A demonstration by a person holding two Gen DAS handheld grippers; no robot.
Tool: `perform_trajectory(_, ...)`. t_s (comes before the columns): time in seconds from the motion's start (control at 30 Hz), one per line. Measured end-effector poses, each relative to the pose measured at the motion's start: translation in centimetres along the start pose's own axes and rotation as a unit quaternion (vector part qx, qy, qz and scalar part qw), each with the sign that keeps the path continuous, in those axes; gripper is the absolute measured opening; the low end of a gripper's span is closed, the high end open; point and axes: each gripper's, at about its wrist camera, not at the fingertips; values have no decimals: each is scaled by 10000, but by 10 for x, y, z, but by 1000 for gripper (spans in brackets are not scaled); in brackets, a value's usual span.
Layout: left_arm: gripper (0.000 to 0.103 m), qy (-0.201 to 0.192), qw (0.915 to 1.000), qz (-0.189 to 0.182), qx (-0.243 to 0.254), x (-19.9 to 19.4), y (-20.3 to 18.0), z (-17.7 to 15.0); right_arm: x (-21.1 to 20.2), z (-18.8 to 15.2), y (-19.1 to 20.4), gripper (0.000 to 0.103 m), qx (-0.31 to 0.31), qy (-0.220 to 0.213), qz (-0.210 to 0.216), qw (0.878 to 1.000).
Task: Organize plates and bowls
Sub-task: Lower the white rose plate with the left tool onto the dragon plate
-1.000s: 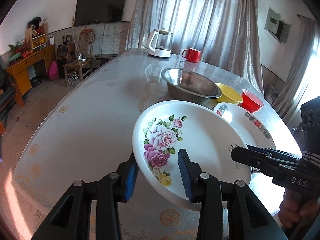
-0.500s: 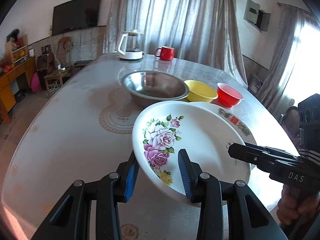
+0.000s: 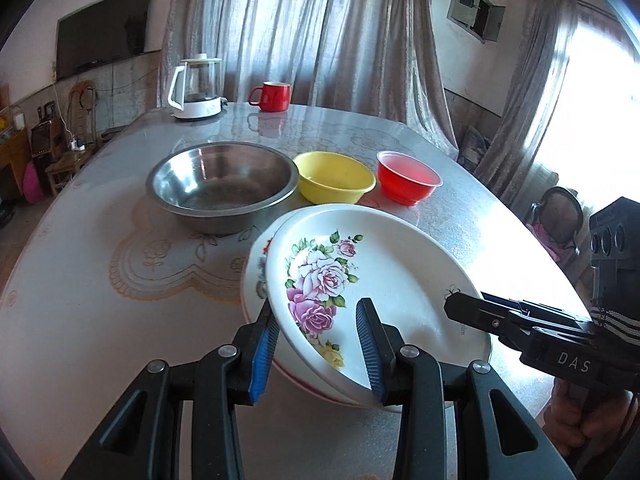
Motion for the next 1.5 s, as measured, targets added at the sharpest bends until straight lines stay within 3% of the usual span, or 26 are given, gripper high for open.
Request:
perform_trajectory(0.4, 39, 189, 9997, -154, -39, 19, -6, 1, -2, -2, -17, 29, 182, 37, -242, 9995)
perform_trajectory(0.83, 39, 494, 9986, -87, -181, 34, -1, -6, 3, -1, -17, 30, 275, 99, -390, 9988)
perform_trajectory(1.5, 40, 449, 9987, -65, -238, 29, 0, -7, 7, -2, -13, 36, 196, 97, -419, 9989)
Point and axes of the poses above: each gripper's, at about its wrist camera, not at the fingertips, and x roughly the way its jaws point, y to its left, z to its top, and after that the axes turned 12 degrees about -y, right-handed
